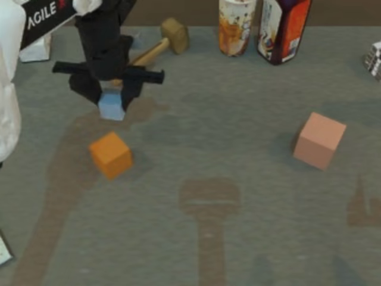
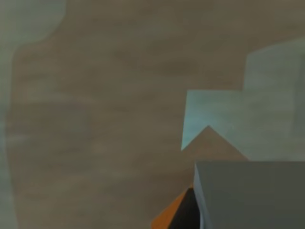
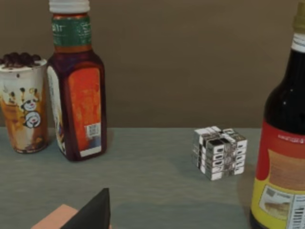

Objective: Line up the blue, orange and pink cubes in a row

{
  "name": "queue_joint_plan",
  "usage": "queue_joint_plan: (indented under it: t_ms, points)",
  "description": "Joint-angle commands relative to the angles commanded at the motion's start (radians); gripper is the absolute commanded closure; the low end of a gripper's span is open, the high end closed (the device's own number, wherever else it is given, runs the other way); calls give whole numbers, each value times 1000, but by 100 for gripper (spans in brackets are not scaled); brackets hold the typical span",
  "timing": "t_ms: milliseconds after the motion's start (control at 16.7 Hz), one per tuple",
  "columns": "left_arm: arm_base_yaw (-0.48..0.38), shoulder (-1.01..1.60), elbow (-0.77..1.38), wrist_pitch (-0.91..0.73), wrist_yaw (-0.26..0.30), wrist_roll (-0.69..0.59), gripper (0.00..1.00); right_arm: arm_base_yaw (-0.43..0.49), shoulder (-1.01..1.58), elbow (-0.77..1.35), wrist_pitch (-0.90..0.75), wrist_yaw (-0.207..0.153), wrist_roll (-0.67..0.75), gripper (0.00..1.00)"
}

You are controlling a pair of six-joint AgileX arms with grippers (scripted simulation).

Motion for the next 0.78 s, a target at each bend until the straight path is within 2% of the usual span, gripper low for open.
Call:
queue_joint_plan:
  t_ms: [420,600,780]
  points:
    - [-426,68,150,-102,-12,-584,100,0,0,0,0,0,0,0]
    - [-552,70,189,-121,-19,-726,100,0,0,0,0,0,0,0]
    - [-596,68,201,-125,-23,-771,100,0,0,0,0,0,0,0]
